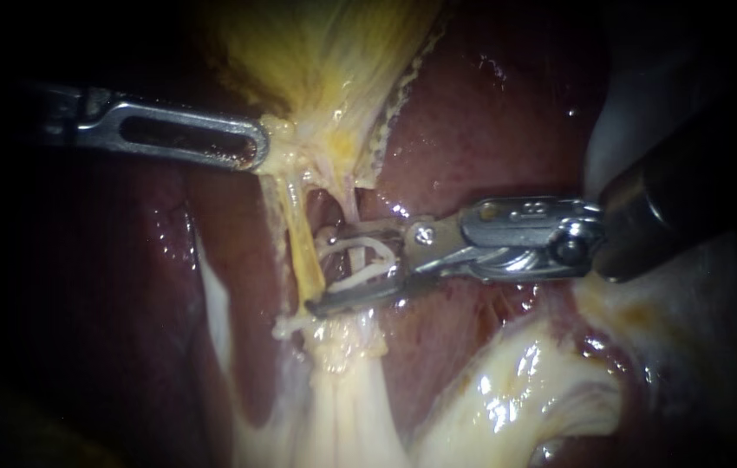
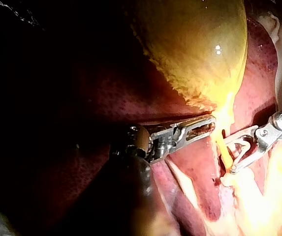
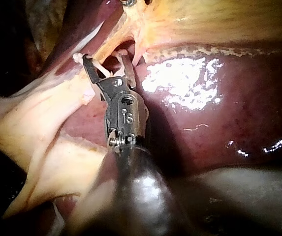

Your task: Clipping second clip left tube

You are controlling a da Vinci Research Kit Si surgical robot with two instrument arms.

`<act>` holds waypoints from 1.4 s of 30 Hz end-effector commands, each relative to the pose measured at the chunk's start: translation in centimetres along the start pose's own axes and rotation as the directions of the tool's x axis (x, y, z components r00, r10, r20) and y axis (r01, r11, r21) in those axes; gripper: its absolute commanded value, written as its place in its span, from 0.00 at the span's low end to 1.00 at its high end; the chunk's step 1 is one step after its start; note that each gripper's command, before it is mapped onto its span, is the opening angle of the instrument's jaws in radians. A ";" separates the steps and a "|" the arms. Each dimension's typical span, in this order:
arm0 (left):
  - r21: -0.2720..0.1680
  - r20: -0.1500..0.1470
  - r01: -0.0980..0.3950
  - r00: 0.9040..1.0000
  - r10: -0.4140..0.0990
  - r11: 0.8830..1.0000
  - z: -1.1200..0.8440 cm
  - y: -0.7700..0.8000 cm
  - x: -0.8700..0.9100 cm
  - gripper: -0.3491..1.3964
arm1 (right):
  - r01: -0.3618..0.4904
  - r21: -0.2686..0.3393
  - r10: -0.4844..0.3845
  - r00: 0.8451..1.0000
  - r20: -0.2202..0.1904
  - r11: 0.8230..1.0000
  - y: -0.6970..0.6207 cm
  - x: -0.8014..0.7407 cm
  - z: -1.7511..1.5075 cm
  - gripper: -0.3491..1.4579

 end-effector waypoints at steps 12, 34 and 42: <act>-0.001 0.000 0.001 1.000 -0.001 1.000 0.01 0.00 0.00 0.00 | -0.055 0.131 0.067 0.994 -0.090 0.990 -0.28 0.12 0.10 0.46; -0.001 0.000 0.000 1.000 0.000 1.000 0.00 0.00 0.00 0.00 | -0.042 0.224 0.065 0.993 -0.096 0.974 -0.49 0.24 0.07 0.24; -0.001 0.000 0.001 1.000 -0.001 1.000 0.01 0.00 0.00 0.00 | -0.113 0.227 0.134 0.988 -0.080 0.967 -0.49 0.23 0.03 0.00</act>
